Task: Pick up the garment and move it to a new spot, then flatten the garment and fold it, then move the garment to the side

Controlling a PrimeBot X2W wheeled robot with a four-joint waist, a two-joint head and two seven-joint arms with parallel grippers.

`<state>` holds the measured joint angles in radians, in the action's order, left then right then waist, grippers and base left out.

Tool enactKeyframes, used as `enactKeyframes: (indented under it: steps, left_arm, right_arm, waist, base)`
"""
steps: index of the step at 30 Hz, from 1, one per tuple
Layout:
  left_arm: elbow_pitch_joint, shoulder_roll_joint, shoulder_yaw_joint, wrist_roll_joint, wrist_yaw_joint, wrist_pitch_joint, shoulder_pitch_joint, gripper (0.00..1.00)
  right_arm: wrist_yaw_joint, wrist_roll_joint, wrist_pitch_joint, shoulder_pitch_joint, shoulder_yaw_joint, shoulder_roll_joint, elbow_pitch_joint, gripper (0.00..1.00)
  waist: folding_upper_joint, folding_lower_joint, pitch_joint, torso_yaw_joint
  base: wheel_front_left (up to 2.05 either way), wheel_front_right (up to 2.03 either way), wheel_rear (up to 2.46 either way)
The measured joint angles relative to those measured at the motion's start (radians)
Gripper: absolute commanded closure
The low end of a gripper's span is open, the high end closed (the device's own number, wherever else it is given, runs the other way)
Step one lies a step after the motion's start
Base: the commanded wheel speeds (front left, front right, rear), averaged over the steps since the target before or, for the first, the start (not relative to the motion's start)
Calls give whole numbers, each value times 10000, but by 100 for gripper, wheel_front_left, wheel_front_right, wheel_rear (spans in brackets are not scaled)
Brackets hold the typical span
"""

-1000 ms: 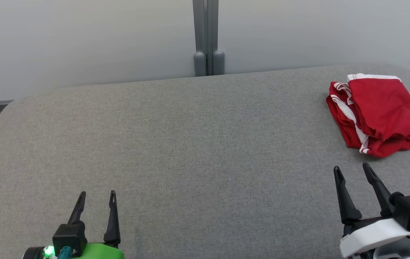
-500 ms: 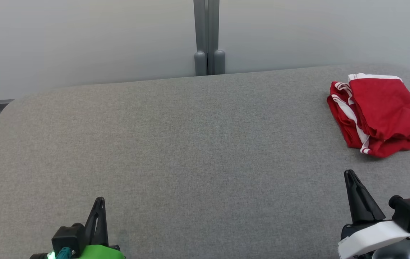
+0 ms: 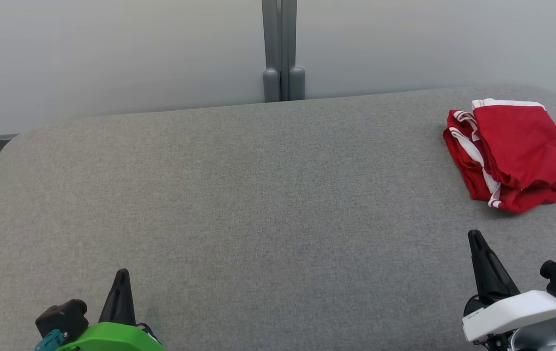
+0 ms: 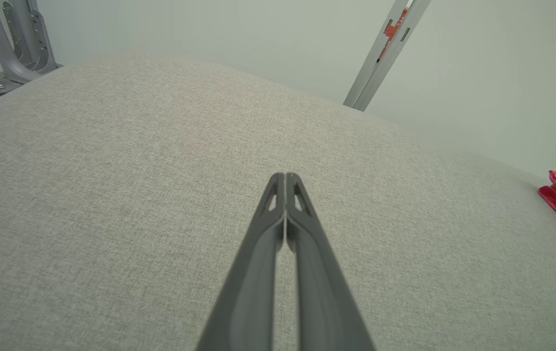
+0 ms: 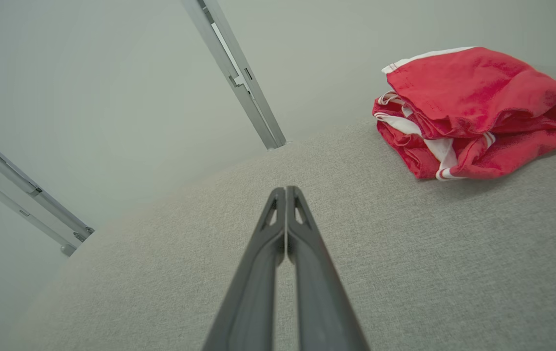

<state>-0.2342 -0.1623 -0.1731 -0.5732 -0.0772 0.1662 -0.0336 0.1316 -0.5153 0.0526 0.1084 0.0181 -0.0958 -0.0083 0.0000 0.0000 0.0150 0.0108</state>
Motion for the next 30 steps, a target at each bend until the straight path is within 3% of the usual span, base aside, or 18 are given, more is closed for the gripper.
enactKeyframes:
  steps: [30]
  left_arm:
    - [-38, 426, 1080, -3965, 782, -1049, 488, 100]
  right_arm:
    - [-2, -4353, -456, -782, 155, 15, 965, 100]
  waist:
    - [0, 0, -51, -30]
  base:
    - [0, 0, 0]
